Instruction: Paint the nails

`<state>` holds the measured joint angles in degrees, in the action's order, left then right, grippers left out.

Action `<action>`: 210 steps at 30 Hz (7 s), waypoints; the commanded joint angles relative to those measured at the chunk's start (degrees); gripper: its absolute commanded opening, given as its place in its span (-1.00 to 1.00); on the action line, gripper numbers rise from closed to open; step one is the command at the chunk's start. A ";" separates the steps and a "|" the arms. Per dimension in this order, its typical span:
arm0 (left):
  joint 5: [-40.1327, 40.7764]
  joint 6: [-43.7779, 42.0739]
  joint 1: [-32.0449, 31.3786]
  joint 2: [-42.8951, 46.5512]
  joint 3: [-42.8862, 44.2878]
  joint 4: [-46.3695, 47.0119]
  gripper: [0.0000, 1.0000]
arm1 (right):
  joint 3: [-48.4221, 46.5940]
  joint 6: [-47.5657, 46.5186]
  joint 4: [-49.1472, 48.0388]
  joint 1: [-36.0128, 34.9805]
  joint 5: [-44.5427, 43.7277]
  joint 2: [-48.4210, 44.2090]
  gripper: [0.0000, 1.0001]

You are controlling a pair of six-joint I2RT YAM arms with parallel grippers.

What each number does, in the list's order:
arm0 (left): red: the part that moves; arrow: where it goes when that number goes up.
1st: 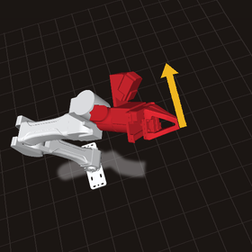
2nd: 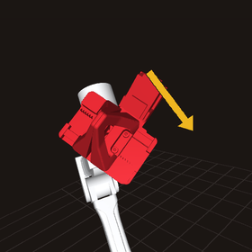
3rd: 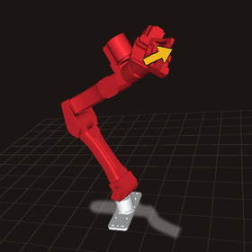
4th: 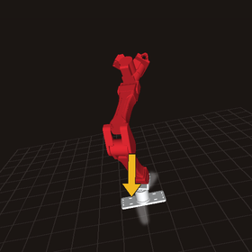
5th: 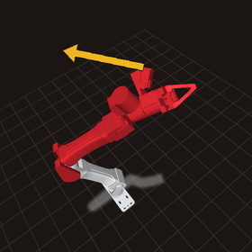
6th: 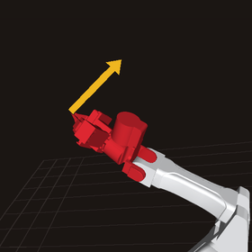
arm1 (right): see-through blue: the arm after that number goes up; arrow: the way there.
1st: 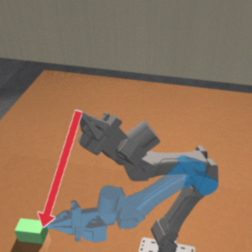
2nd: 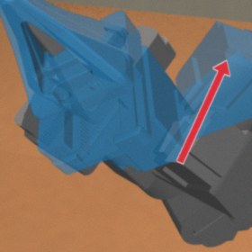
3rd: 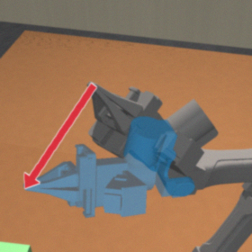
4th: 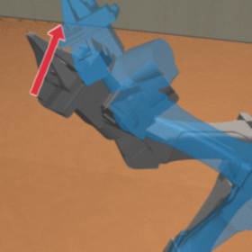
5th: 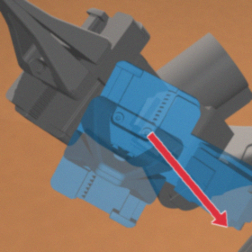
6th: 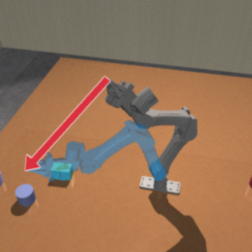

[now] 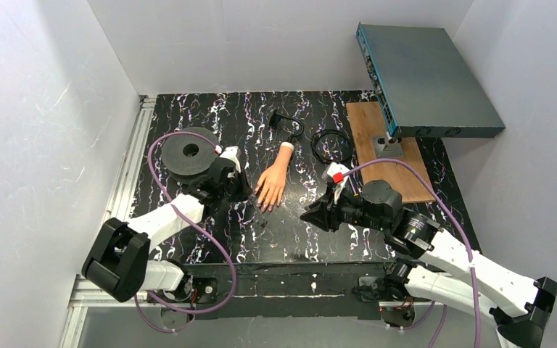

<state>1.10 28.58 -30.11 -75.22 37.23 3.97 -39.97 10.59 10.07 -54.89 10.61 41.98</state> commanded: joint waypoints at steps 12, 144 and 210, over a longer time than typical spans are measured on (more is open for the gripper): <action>2.44 -0.54 0.23 -3.60 7.90 -0.67 -1.00 | -0.79 0.49 -4.11 -0.30 0.11 -1.55 -0.97; 1.99 0.07 -0.48 -3.61 4.43 -2.39 -1.00 | -1.80 -0.31 -1.16 -0.29 -0.62 -3.52 -0.97; -42.43 -23.31 -0.48 4.75 60.98 -51.85 -1.00 | 11.73 -16.35 -47.87 -0.25 3.37 2.82 -0.97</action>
<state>-37.21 4.71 -30.39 -70.74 96.53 -46.41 -25.50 -1.78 -33.12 -54.89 12.86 43.59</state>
